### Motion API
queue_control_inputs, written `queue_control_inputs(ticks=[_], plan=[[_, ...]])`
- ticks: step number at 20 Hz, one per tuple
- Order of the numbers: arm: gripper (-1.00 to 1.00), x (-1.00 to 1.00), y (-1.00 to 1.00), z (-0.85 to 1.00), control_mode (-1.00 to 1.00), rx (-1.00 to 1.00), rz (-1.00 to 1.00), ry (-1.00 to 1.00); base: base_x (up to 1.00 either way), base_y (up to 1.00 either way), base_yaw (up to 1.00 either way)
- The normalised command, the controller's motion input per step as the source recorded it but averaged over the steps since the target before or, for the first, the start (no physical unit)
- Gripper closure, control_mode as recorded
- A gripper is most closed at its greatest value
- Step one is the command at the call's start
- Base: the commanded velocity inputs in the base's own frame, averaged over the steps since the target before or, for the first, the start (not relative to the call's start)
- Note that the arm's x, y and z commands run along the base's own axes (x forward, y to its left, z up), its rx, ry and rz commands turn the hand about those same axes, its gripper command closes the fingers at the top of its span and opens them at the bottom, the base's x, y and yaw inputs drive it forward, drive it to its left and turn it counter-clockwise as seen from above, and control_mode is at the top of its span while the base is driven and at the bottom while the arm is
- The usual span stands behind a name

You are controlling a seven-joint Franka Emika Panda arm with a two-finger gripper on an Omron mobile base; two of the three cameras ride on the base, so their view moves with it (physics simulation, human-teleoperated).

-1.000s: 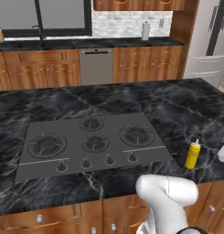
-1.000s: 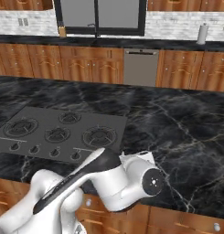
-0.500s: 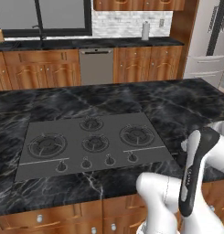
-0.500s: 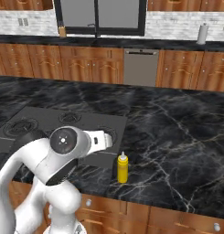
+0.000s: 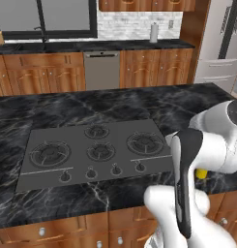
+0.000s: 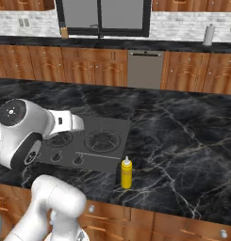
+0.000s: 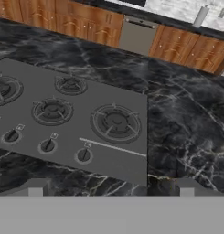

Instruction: Take 2 condiments from the cabinet and move them on the counter near the stove.Make sure the condiments are lined up with each other, next to each other.

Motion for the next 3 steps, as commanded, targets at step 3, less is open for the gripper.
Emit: queue_control_inputs(ticks=[3], plan=[[-1.00, -0.21, 0.64, 0.07, -1.00, 0.03, 0.00, -0.30, 0.00, 0.00, 0.00]])
